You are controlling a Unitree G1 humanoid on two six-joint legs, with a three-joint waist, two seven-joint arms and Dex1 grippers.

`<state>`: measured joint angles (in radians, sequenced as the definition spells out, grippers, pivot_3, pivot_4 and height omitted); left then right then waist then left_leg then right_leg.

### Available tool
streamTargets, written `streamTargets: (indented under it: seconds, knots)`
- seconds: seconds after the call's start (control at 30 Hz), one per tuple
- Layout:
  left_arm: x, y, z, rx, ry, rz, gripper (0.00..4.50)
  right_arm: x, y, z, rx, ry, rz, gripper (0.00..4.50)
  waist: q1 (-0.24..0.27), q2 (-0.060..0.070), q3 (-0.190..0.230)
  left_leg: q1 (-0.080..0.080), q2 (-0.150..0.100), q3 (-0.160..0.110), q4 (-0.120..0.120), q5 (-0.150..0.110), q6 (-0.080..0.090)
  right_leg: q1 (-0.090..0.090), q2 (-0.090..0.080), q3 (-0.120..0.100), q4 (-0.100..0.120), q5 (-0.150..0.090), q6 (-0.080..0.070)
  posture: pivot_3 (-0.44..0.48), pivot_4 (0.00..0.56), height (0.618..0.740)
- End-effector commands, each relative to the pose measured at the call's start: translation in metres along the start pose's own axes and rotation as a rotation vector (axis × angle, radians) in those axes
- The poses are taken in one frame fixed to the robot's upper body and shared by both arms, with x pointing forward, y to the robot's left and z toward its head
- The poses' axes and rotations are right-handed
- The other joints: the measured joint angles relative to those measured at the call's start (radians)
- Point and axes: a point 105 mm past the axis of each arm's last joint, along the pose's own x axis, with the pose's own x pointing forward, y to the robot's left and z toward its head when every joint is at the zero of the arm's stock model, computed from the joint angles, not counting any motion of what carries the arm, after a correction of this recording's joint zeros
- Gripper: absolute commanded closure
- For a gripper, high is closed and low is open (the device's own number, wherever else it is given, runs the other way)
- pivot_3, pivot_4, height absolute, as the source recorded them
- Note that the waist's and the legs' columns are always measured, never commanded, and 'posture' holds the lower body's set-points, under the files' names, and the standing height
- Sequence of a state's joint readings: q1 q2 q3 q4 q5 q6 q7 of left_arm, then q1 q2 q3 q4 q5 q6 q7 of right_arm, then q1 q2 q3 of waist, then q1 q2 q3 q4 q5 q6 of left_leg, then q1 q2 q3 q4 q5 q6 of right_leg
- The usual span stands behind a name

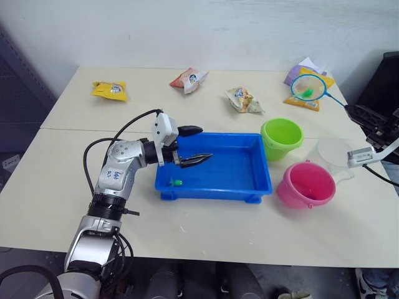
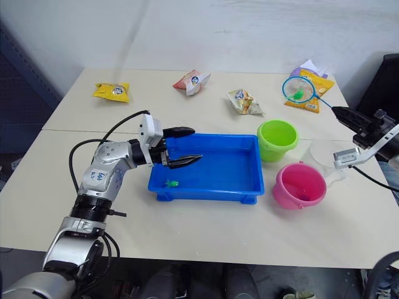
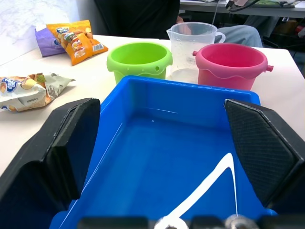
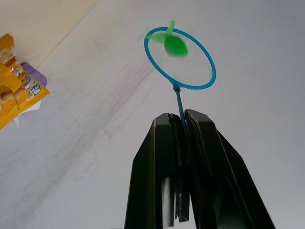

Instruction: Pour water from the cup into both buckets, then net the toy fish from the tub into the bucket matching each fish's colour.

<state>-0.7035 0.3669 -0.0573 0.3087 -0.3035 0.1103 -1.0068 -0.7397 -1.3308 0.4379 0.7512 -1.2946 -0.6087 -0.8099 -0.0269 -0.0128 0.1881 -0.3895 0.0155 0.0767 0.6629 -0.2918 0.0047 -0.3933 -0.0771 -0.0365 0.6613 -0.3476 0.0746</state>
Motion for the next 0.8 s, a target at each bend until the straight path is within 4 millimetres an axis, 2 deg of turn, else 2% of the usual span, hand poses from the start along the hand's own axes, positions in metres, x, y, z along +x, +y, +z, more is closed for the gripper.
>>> streamTargets:
  seconds: [0.03,0.13,0.2,0.3,0.33,0.4,0.5,0.6,0.67,0.8]
  knots:
    - [0.002,0.005,0.012,0.048,-0.027,0.002,0.04,0.002,-0.006,-0.001,-0.014,-0.005,-0.029,4.50,-0.002,0.000,0.000,0.000,0.000,0.000,0.000,0.000,0.000,0.000,0.000,0.000,0.000,0.000,0.000,0.000,0.150,0.738]
    - [0.002,0.006,0.012,0.051,-0.029,0.002,0.04,0.003,-0.017,-0.014,-0.022,0.038,-0.066,4.50,-0.002,0.000,0.000,0.000,0.000,0.001,0.000,0.000,0.000,-0.001,0.000,0.001,0.001,0.000,0.000,0.000,0.150,0.738]
    - [0.002,0.007,0.012,0.053,-0.031,0.005,0.04,0.001,-0.017,-0.019,-0.017,0.061,-0.062,4.50,-0.002,0.000,0.000,0.000,0.000,0.001,0.000,0.000,0.000,-0.001,0.000,0.001,0.001,0.000,0.000,0.000,0.150,0.738]
    - [0.002,0.006,0.012,0.054,-0.032,0.006,0.04,-0.001,-0.013,-0.014,0.068,0.070,-0.064,4.50,0.000,0.000,0.000,0.000,0.000,0.001,0.000,0.000,0.000,-0.001,0.000,0.001,0.001,0.000,0.000,0.000,0.150,0.738]
    - [0.002,0.006,0.012,0.054,-0.032,0.009,0.04,-0.001,-0.014,-0.010,0.149,0.065,-0.071,4.50,0.000,0.000,0.000,0.000,0.000,0.001,0.000,0.000,0.000,-0.001,0.000,0.001,0.001,0.000,0.000,0.000,0.150,0.738]
    - [-0.001,0.006,0.011,0.051,-0.028,0.017,0.04,-0.003,-0.010,-0.002,0.372,0.065,-0.059,4.50,-0.001,0.000,0.000,0.000,0.000,0.001,0.000,0.000,0.000,-0.001,0.000,0.001,0.000,0.000,0.000,0.000,0.150,0.738]
    - [-0.014,0.005,0.006,0.043,-0.017,0.022,0.04,-0.005,-0.007,0.028,0.831,0.009,-0.039,4.50,-0.003,-0.002,0.000,0.001,0.001,0.001,0.000,0.000,0.001,0.002,0.001,0.000,-0.001,0.000,0.000,0.000,0.150,0.738]
    - [-0.032,0.002,0.001,0.027,-0.009,0.012,0.04,0.004,-0.022,0.040,1.261,0.015,-0.090,4.50,-0.010,-0.003,0.001,0.003,0.001,0.000,0.000,-0.001,0.002,0.004,0.002,0.000,-0.002,0.000,0.001,0.000,0.150,0.738]
    - [-0.045,0.001,-0.002,0.021,-0.008,0.009,0.04,0.011,-0.038,0.053,1.518,-0.064,-0.091,4.50,-0.015,-0.002,0.001,0.003,0.002,0.000,0.000,-0.001,0.003,0.004,0.002,0.001,0.000,0.001,0.001,0.000,0.150,0.738]
    - [-0.070,-0.002,-0.006,0.018,0.004,0.018,0.04,0.020,-0.066,0.088,1.864,-0.247,0.053,4.50,-0.008,-0.002,0.001,0.003,0.002,-0.003,0.004,-0.002,0.005,0.005,0.000,-0.001,0.002,0.001,0.001,0.000,0.150,0.738]
